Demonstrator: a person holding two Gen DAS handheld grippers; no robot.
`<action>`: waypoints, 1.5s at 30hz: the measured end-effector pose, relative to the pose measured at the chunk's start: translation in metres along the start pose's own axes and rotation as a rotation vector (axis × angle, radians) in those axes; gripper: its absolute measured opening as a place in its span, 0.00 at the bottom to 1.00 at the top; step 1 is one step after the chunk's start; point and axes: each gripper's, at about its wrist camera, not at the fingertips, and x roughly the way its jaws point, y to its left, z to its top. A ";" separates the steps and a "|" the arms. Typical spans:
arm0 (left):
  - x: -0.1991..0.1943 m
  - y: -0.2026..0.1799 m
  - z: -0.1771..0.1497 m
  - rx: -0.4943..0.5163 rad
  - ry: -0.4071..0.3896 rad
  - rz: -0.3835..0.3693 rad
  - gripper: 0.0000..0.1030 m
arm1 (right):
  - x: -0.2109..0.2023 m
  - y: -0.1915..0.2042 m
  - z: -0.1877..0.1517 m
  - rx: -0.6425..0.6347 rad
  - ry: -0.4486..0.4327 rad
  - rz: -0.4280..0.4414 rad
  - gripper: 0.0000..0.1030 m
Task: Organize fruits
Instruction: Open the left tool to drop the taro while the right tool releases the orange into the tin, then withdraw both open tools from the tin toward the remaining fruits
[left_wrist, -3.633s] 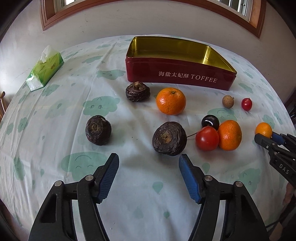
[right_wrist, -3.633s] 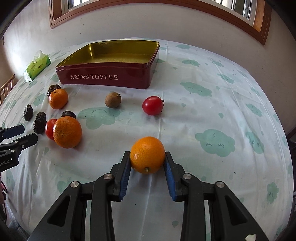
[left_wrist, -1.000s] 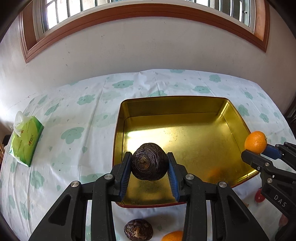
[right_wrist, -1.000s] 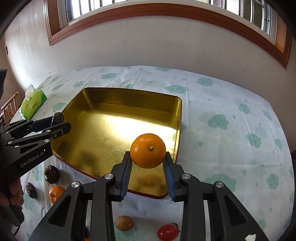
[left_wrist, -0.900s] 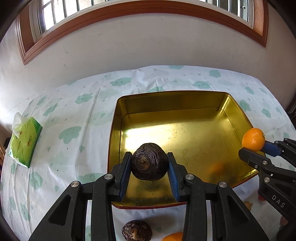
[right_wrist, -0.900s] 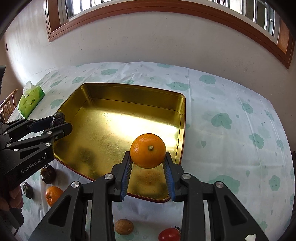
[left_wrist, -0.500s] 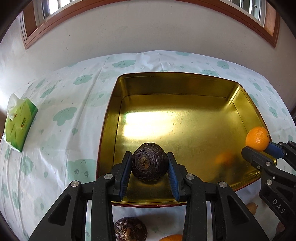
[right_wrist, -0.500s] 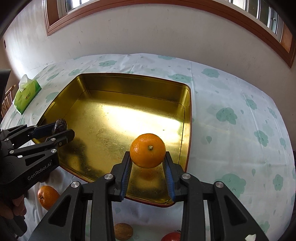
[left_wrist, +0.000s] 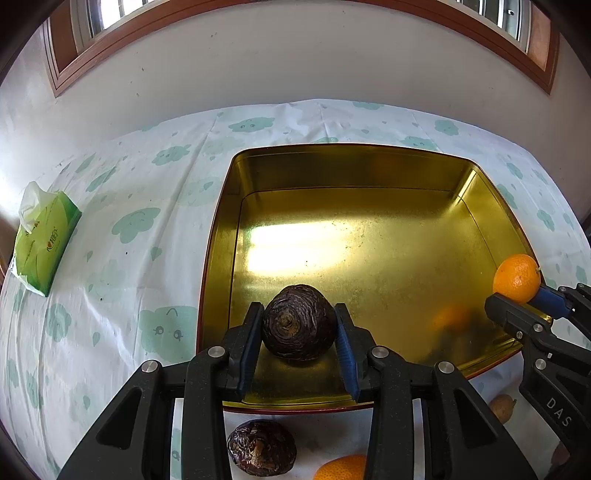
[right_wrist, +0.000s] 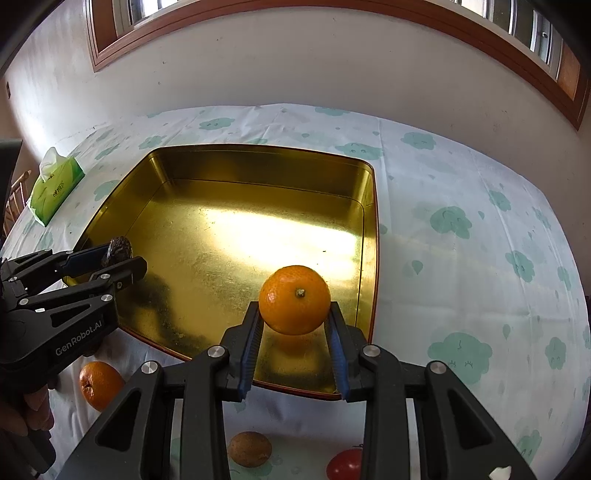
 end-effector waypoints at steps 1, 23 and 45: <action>0.000 0.000 0.000 0.000 -0.001 -0.001 0.38 | 0.000 0.000 0.000 0.000 0.000 0.000 0.30; -0.017 -0.008 -0.001 0.043 -0.050 -0.004 0.60 | -0.024 0.003 -0.001 -0.004 -0.080 0.017 0.50; -0.108 0.022 -0.062 0.025 -0.167 0.075 0.61 | -0.102 -0.039 -0.069 0.068 -0.153 -0.042 0.53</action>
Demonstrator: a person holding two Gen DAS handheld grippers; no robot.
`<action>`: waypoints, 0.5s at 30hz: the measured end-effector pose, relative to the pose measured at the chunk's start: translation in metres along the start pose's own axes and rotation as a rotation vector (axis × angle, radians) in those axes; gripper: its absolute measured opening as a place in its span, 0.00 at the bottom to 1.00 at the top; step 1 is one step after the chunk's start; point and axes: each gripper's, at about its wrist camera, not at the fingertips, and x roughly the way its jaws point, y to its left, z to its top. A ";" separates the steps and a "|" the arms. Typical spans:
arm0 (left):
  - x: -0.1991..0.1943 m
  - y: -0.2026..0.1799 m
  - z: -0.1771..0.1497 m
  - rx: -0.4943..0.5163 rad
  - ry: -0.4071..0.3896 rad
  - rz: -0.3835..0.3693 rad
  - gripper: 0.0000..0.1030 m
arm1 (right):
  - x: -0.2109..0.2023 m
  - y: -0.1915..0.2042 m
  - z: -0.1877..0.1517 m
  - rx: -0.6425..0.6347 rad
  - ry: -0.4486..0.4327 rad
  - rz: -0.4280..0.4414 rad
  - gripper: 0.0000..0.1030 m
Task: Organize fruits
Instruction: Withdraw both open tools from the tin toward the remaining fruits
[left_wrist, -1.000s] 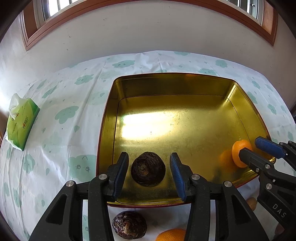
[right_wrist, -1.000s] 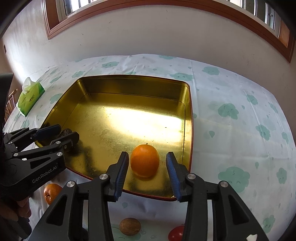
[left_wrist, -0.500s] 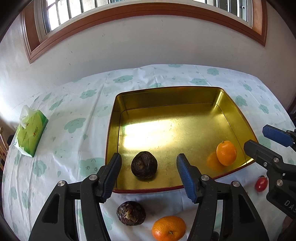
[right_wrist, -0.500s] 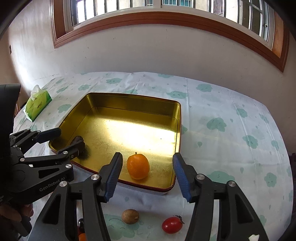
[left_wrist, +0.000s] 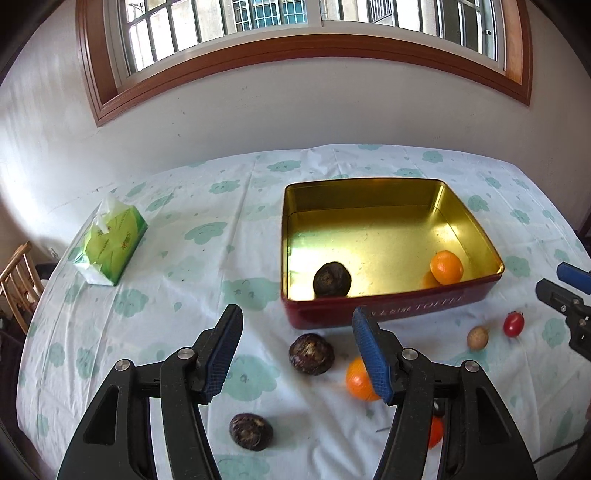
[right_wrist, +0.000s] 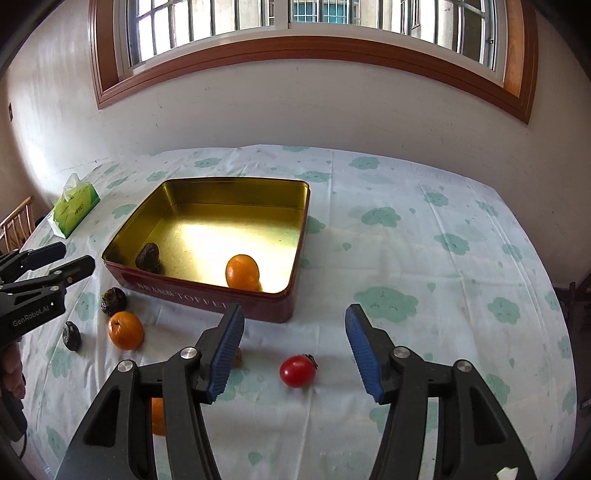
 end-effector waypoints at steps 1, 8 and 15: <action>-0.003 0.004 -0.007 0.001 0.001 0.011 0.61 | -0.002 -0.004 -0.005 0.007 0.003 -0.002 0.53; -0.009 0.035 -0.059 -0.024 0.058 0.059 0.61 | -0.011 -0.021 -0.044 0.036 0.042 -0.025 0.53; 0.000 0.045 -0.092 -0.074 0.117 0.063 0.61 | -0.007 -0.026 -0.072 0.056 0.086 -0.029 0.53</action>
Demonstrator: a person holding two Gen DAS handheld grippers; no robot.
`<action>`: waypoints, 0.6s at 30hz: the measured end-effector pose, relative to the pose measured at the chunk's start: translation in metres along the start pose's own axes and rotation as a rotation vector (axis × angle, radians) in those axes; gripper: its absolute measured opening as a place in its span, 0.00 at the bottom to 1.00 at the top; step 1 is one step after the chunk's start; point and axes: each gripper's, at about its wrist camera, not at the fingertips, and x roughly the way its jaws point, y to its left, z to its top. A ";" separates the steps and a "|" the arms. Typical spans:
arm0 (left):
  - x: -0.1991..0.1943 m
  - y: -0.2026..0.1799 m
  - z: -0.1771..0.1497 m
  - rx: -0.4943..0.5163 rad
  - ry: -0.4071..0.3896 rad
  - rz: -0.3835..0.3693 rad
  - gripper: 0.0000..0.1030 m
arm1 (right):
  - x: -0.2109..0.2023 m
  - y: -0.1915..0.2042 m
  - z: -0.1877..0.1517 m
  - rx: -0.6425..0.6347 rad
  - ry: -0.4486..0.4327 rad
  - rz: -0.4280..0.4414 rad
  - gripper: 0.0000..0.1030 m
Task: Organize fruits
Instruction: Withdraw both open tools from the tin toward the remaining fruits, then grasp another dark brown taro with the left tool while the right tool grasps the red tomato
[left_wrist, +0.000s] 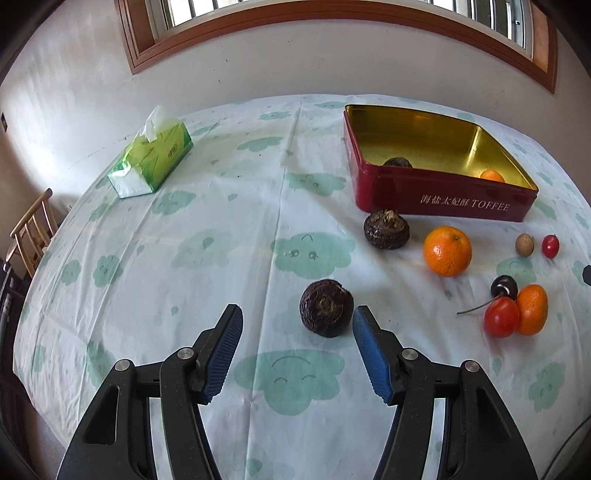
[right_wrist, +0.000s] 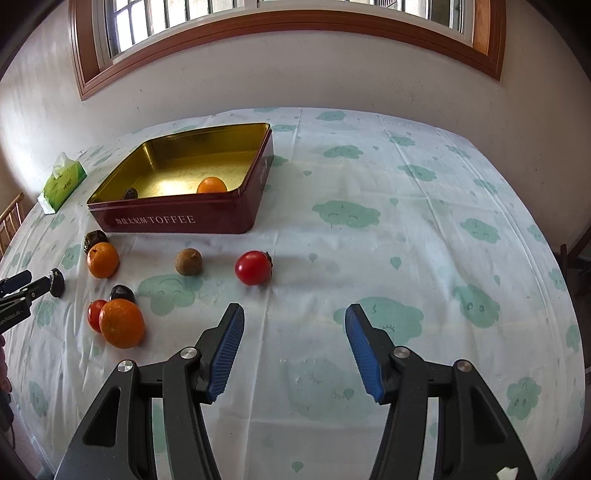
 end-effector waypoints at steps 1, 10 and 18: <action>0.002 -0.001 -0.002 -0.004 0.005 0.000 0.61 | 0.001 0.000 -0.002 0.000 0.005 0.001 0.53; 0.015 -0.001 -0.006 -0.026 0.019 -0.014 0.61 | 0.018 0.007 -0.004 -0.016 0.038 0.009 0.53; 0.023 -0.001 -0.003 -0.026 0.016 -0.027 0.61 | 0.041 0.017 0.011 -0.041 0.048 0.018 0.53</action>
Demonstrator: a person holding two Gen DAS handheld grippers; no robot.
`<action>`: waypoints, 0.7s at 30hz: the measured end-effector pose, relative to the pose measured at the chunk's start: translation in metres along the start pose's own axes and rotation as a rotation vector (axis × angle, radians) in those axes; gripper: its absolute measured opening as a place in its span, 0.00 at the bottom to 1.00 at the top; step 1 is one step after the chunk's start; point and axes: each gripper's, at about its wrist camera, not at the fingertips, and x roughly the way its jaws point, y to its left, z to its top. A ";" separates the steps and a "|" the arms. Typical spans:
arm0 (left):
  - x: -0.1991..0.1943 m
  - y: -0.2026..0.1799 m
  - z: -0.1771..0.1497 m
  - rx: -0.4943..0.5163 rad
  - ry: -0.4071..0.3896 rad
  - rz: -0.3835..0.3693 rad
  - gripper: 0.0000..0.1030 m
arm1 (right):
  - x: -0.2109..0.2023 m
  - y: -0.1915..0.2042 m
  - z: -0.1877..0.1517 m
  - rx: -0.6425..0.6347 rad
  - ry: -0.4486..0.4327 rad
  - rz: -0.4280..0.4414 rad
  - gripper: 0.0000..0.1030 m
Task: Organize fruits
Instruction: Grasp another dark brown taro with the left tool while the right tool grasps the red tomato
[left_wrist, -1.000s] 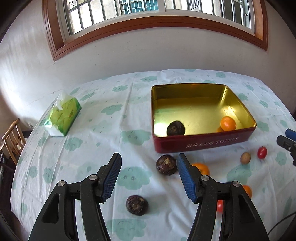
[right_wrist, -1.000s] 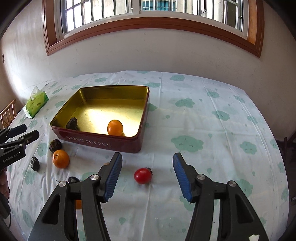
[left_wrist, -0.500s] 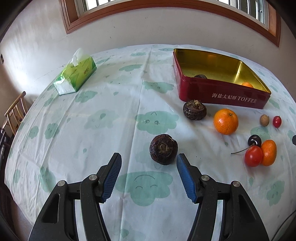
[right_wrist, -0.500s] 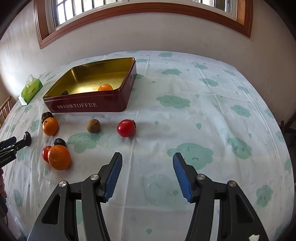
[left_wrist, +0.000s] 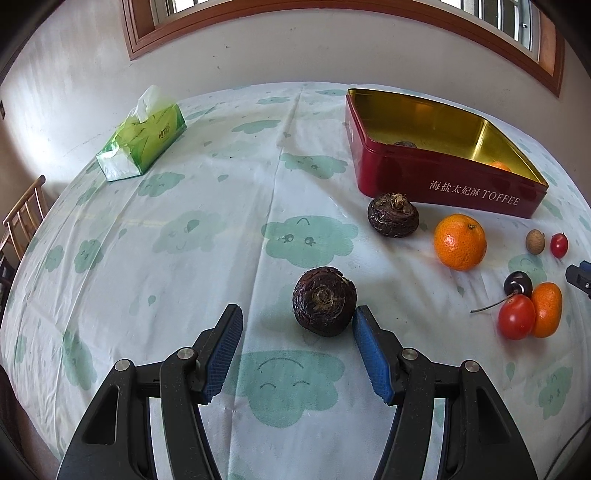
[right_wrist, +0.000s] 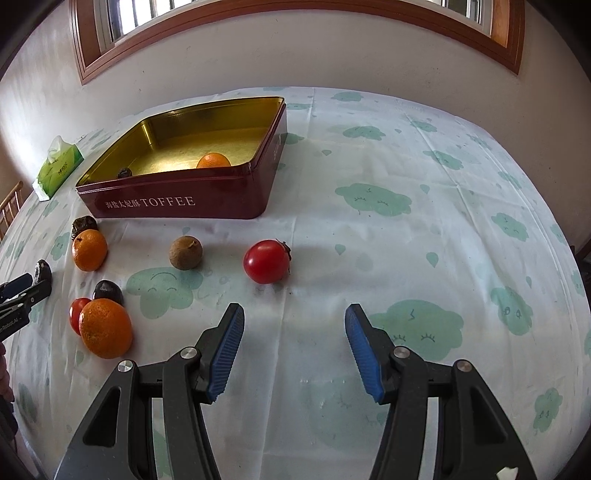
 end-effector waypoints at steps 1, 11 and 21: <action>0.001 0.000 0.001 0.001 -0.001 -0.001 0.61 | 0.002 0.002 0.002 -0.006 0.000 0.000 0.53; 0.011 -0.007 0.014 0.008 -0.009 0.003 0.61 | 0.022 0.012 0.018 -0.037 -0.011 -0.002 0.52; 0.012 -0.016 0.017 0.041 -0.021 -0.024 0.38 | 0.022 0.013 0.021 -0.040 -0.024 0.003 0.30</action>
